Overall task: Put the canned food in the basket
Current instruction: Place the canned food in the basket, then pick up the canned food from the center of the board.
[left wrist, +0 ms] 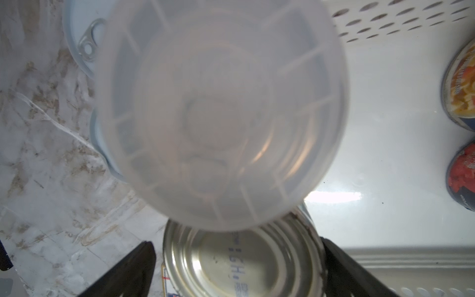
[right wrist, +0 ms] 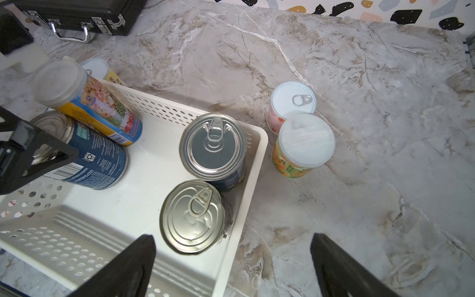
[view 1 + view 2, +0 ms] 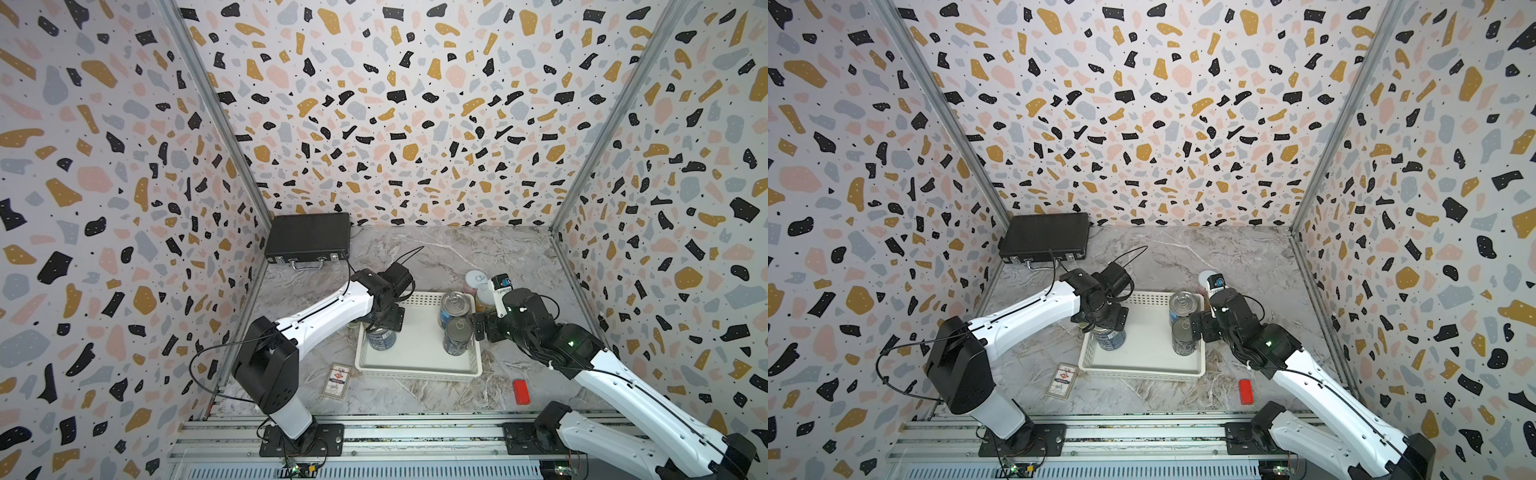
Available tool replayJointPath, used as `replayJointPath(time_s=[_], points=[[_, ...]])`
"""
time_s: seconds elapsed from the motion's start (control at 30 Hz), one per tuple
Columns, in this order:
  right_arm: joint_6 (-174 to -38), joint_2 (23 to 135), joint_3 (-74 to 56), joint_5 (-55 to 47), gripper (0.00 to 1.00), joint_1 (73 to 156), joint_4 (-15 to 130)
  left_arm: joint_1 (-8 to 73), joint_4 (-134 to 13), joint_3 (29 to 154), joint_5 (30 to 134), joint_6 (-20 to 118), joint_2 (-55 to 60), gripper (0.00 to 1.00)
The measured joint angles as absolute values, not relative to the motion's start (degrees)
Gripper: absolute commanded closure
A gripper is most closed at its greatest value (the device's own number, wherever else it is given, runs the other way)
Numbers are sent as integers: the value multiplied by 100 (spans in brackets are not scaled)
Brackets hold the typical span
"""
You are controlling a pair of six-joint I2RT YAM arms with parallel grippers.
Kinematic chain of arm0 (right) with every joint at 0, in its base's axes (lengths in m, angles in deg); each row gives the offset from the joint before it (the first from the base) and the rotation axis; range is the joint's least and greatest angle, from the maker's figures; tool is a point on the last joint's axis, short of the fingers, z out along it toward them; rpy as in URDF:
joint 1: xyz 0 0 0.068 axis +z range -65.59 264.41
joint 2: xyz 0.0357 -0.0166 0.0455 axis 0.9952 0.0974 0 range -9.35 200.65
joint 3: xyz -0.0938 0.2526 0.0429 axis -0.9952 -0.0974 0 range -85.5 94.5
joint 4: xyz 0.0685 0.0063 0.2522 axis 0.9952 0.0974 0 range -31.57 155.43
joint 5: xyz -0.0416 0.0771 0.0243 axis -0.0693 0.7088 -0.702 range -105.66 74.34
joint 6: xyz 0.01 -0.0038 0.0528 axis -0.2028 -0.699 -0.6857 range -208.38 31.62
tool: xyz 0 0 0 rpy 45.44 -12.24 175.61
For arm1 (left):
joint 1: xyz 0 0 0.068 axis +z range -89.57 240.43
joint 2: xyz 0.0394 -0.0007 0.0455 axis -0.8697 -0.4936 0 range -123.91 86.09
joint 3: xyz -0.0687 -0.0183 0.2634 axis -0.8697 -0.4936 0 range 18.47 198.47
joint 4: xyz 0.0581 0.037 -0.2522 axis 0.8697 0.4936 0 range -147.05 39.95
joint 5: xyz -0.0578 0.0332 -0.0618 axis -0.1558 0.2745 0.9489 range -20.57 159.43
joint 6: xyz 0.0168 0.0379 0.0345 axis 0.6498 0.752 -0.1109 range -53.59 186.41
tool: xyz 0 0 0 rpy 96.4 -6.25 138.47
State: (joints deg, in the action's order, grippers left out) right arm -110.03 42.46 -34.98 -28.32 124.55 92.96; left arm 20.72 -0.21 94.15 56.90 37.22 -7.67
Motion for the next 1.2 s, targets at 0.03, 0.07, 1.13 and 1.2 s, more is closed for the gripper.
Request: replayJointPath(time_s=[0.03,0.07,1.13,1.2], points=[[-11001,4246,-3498,-2832,0,12455,9296,2072,-21,9415,5688,3722,-765,0],[-11001,4246,-3498,-2835,0,12455,9296,2072,-21,9415,5690,3722,-756,0],[-10996,5226,-1902,-3886,0,11896,8743,6192,-1815,9367,7154,3643,1124,0],[-11003,5449,-1872,-3816,0,11583,8684,6673,-1807,9367,7478,3615,805,0]])
